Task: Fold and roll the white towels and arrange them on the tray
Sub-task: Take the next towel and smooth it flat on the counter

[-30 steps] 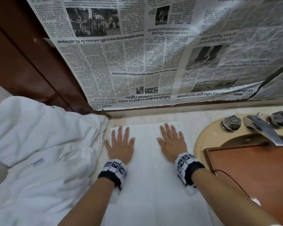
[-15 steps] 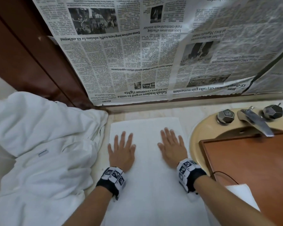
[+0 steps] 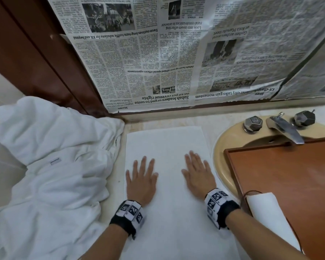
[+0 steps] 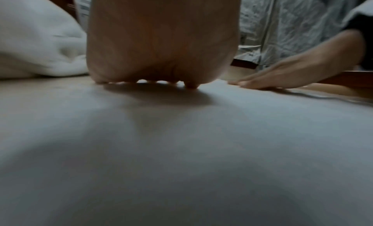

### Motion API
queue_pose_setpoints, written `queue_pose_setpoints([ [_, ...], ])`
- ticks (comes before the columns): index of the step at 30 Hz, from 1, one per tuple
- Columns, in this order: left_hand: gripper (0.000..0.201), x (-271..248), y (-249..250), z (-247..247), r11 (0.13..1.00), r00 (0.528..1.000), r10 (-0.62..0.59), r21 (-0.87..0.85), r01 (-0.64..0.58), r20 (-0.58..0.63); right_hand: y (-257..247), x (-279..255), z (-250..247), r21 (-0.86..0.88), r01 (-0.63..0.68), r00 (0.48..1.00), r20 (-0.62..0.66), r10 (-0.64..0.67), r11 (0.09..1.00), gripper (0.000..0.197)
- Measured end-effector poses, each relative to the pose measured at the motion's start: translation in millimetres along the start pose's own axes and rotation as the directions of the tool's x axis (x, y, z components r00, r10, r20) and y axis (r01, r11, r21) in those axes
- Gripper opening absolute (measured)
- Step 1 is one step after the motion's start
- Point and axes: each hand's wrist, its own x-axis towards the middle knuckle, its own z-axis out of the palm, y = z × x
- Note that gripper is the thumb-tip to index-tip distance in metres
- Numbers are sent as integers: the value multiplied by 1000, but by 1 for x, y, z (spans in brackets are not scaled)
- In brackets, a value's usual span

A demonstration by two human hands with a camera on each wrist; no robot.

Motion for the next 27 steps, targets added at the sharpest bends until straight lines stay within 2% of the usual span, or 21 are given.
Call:
queue_pose_setpoints([
  [3,58,3,-29,-8,985,988,-154,-76,152,-16,18,-3,-11,6,-87,996,18,87,996,61],
  [5,59,-7,-29,-9,978,983,-184,-103,180,-29,9,-11,-13,38,-72,997,-6,73,997,60],
  [7,66,-27,-12,-4,993,996,-90,-75,88,-17,-12,-24,-9,53,21,1000,-3,-21,998,65],
  [10,72,-55,18,15,997,998,56,-45,-55,9,-38,-41,5,34,174,984,25,-175,984,86],
  [13,70,-57,21,21,998,999,48,-29,-48,22,-32,-36,1,-4,159,986,54,-159,987,86],
  [16,69,-49,8,18,999,1000,27,-20,-27,1,-7,-27,-13,-21,69,995,71,-68,997,63],
  [21,58,-33,-12,7,989,992,-119,-91,115,-35,21,-31,-23,-65,-32,999,10,33,997,62],
  [24,59,-31,-15,4,981,988,-149,-129,142,-43,20,-34,-37,7,21,997,-76,-21,1000,59],
  [27,60,-35,-12,5,984,991,-127,-129,120,-43,32,-26,-60,-10,57,982,-181,-58,998,56],
])
